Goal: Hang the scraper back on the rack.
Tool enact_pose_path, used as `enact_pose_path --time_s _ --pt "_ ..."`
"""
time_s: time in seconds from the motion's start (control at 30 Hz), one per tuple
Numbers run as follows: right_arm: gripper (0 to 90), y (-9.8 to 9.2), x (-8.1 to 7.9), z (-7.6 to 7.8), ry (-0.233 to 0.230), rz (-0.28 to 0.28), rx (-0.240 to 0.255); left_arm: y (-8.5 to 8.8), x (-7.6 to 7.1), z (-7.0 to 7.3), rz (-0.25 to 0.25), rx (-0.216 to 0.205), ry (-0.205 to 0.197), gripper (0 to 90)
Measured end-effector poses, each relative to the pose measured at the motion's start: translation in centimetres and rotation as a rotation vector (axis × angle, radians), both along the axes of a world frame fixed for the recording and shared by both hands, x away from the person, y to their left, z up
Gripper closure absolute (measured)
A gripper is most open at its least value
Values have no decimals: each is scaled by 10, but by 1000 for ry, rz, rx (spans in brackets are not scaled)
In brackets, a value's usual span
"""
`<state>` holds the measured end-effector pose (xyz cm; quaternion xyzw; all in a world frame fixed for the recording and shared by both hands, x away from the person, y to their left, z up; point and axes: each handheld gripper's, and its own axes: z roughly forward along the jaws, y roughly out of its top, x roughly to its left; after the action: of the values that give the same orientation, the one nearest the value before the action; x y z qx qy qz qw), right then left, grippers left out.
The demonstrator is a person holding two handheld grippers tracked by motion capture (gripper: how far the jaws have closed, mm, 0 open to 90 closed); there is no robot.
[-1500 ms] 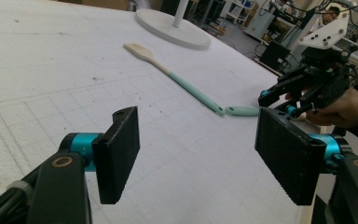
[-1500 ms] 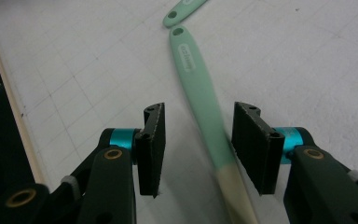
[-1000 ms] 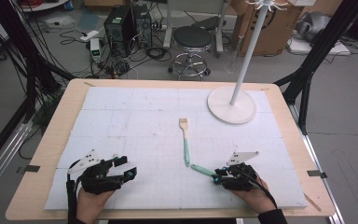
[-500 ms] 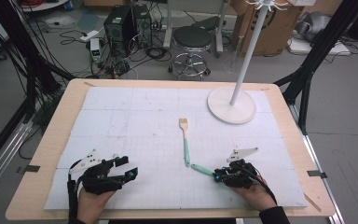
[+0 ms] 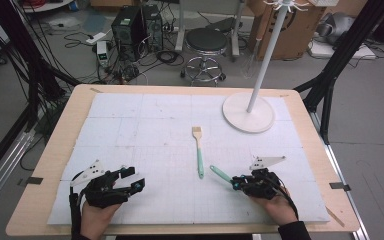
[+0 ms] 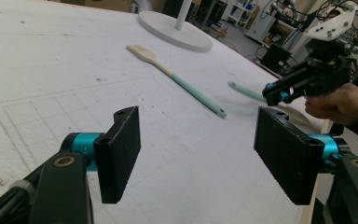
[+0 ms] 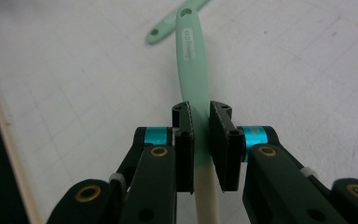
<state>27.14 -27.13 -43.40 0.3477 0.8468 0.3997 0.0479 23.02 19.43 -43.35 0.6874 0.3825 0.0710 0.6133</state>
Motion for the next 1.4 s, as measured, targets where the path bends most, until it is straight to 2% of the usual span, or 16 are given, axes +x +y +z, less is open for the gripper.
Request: enact_pose_path --time_s 0.07,0.1,0.4,0.57,0.7,0.83,0.87,1.07,1.4 --pt "811 -3 1 3 -7 -12 32 -1 0 0 1 1 -1 323" --pt "811 -4 1 4 -25 -27 35 -1 0 0 0 6 -2 323" --pt "810 -16 4 13 -74 -95 112 -1 0 0 4 8 -1 324" --pt "810 -20 5 21 -103 -111 165 2 1 2 15 0 -6 324" --pt "810 -24 8 27 -139 -131 227 2 1 2 21 -5 -6 324" --pt "809 -28 11 36 -183 -174 307 2 2 1 16 2 -8 324" --pt "809 -29 12 39 -179 -183 330 2 2 1 16 2 -8 325" --pt "810 -29 17 55 -268 -228 400 3 1 2 23 0 -9 325" --pt "809 -31 34 85 -318 -278 536 4 1 2 25 1 -11 325"
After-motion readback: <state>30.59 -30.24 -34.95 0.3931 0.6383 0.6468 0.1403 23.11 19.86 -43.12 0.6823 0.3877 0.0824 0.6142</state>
